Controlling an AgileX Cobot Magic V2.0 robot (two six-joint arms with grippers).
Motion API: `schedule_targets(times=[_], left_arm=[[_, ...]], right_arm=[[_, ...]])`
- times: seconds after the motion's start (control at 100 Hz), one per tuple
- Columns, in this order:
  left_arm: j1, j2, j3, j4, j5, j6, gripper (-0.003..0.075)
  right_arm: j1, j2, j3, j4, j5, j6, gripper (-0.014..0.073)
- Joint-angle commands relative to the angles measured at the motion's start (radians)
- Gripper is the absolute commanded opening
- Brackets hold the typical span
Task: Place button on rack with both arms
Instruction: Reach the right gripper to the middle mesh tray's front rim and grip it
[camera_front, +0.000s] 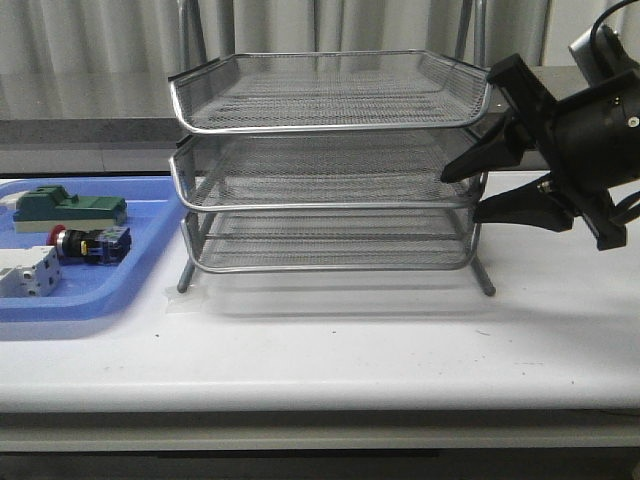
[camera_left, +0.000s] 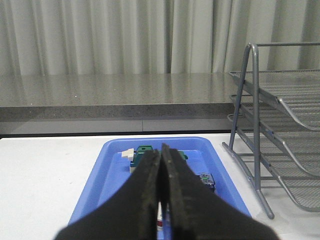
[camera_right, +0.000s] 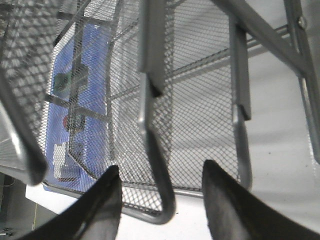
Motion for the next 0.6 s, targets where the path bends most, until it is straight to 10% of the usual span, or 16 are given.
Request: schedule_targets(times=[0.0,0.59], left_arm=[[0.002,-0.033,0.035,-0.005,-0.078,-0.008,-0.002],[0.002,-0.033,0.035,-0.005,-0.078,-0.008,-0.002]], right_arm=[[-0.005,-0.027,-0.028,0.075,0.068,-0.016,0.0381],[-0.005,-0.01,-0.028,0.075,0.095,-0.016,0.0017]])
